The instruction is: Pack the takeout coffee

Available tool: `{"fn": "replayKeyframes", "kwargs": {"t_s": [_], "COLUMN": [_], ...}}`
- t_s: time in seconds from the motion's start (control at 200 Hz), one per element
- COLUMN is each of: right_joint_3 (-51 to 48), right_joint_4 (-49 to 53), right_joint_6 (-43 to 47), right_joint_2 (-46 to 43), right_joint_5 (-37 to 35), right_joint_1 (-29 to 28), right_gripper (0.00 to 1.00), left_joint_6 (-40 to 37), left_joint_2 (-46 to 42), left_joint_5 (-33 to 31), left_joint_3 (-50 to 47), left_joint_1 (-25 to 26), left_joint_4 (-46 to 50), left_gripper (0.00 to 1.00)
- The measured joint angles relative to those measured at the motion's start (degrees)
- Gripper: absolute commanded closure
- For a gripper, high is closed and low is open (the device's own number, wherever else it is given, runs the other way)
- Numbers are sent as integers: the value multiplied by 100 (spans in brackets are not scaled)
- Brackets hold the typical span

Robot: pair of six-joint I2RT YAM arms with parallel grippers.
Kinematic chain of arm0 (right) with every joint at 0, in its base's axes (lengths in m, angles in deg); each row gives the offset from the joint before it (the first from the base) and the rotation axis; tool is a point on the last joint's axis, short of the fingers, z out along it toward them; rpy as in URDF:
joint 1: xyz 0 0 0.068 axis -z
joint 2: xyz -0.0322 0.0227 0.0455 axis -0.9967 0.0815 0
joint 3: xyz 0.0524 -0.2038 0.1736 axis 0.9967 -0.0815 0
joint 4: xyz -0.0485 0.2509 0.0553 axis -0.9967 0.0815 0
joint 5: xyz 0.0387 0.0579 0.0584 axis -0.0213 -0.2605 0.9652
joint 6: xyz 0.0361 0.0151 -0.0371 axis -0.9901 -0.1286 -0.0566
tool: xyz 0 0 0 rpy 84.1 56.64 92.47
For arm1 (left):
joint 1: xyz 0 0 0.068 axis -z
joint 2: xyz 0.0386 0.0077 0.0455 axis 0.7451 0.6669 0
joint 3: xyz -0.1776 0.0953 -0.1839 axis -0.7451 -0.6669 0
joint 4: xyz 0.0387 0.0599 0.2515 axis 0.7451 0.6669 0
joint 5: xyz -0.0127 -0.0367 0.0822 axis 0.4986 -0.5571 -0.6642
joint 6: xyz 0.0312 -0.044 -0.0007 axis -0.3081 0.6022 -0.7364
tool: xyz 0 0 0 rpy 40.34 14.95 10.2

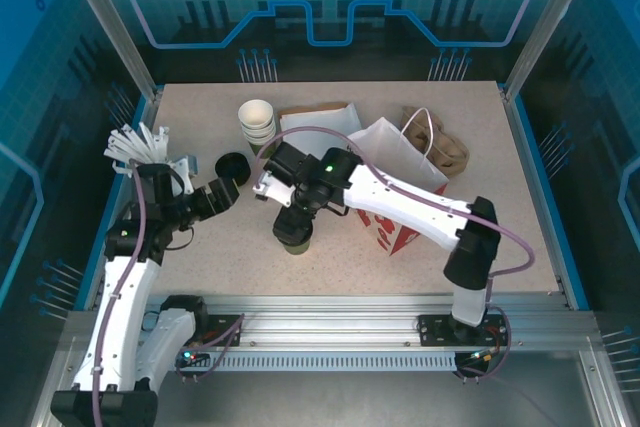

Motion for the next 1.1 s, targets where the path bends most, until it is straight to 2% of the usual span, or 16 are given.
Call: {"fn": "replayKeyframes", "kwargs": {"t_s": [0.085, 0.405, 1.1], "right_joint_3": [160, 577, 907], "right_joint_4": [175, 603, 946], "right_joint_6": [35, 98, 201], "right_joint_2": [275, 861, 1226], "right_joint_5": [-44, -146, -142], "right_joint_1": [0, 7, 4], "right_gripper": [6, 6, 16], "left_joint_6": [-57, -201, -291], "left_joint_2": [31, 109, 101], "left_joint_5": [76, 131, 326], "left_joint_3": [-107, -267, -269], "left_joint_1": [-48, -127, -127], "left_joint_4": [70, 122, 120], "left_gripper": [16, 16, 16]}}
